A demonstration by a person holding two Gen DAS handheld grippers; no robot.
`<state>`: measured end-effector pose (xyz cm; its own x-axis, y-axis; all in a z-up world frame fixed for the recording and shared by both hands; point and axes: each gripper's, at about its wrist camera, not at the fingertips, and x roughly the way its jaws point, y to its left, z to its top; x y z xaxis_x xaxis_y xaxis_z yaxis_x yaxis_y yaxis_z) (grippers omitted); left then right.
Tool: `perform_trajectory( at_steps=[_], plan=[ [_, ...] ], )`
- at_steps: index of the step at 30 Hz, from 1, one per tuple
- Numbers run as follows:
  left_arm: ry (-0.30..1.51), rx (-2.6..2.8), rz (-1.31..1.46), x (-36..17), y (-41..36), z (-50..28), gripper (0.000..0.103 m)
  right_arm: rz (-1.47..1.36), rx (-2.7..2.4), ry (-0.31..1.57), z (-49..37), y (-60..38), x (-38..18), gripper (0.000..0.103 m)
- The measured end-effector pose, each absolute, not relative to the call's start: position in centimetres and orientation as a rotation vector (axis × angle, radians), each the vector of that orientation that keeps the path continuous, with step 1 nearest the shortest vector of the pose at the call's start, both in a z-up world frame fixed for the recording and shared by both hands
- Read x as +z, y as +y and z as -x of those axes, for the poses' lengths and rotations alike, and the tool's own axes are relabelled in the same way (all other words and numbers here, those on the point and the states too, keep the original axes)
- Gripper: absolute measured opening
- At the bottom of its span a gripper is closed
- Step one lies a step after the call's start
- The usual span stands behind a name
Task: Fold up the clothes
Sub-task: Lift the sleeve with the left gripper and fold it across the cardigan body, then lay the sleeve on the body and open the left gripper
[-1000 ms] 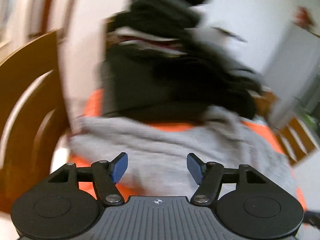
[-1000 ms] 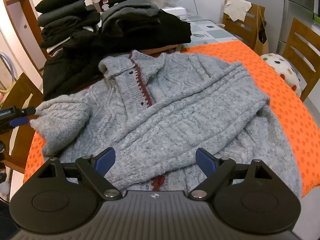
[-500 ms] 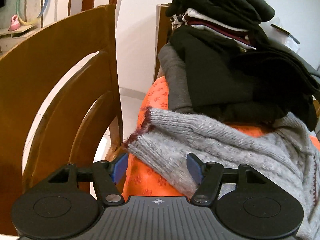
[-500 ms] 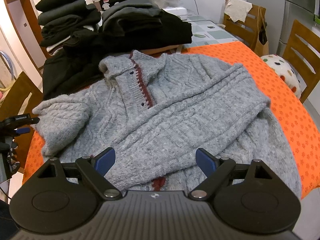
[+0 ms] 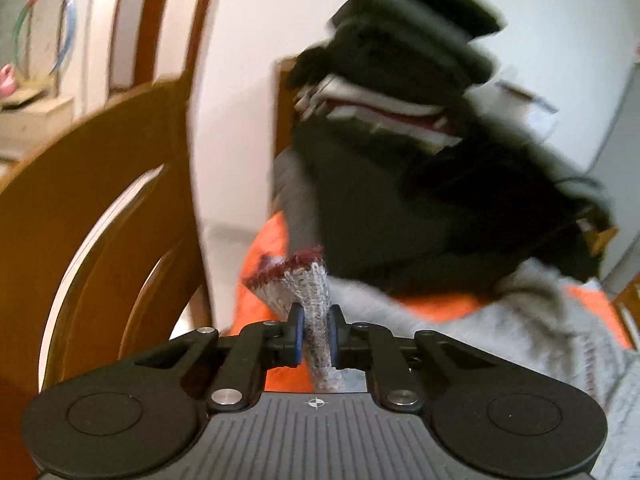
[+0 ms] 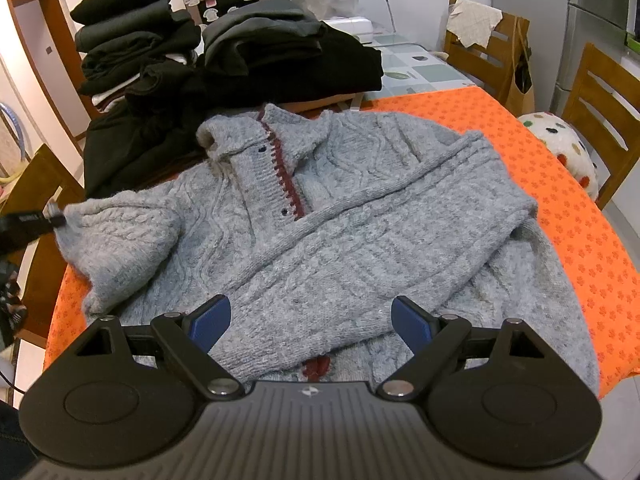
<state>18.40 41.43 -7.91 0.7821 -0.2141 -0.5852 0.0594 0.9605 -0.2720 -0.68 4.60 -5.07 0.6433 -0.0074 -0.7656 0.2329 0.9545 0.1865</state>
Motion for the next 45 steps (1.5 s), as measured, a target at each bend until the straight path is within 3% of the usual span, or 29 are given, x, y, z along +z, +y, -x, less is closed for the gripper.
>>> perform_trajectory(
  at_steps=[12, 22, 24, 30, 45],
  plan=[
    [0.501, -0.548, 0.179, -0.2, 33.4, -14.6, 0.014, -0.291, -0.158, 0.841, 1.7, 4.5, -4.7, 0.091],
    [0.54, -0.969, 0.071, 0.7, 25.5, -10.7, 0.018, -0.318, -0.203, 0.825, 3.1, 4.0, -4.8, 0.091],
    [0.542, -1.033, 0.047, 0.5, 24.7, -9.8, 0.036, -0.324, -0.212, 0.824, 3.4, 3.8, -4.9, 0.091],
    [0.535, -1.116, 0.011, 0.1, 24.4, -8.4, 0.058, -0.346, -0.235, 0.824, 4.1, 3.5, -5.3, 0.091],
    [0.641, -0.889, 0.063, -2.6, 30.6, -11.0, 0.064, -0.422, -0.168, 0.801, 1.8, 3.2, -5.0, 0.091]
  ],
)
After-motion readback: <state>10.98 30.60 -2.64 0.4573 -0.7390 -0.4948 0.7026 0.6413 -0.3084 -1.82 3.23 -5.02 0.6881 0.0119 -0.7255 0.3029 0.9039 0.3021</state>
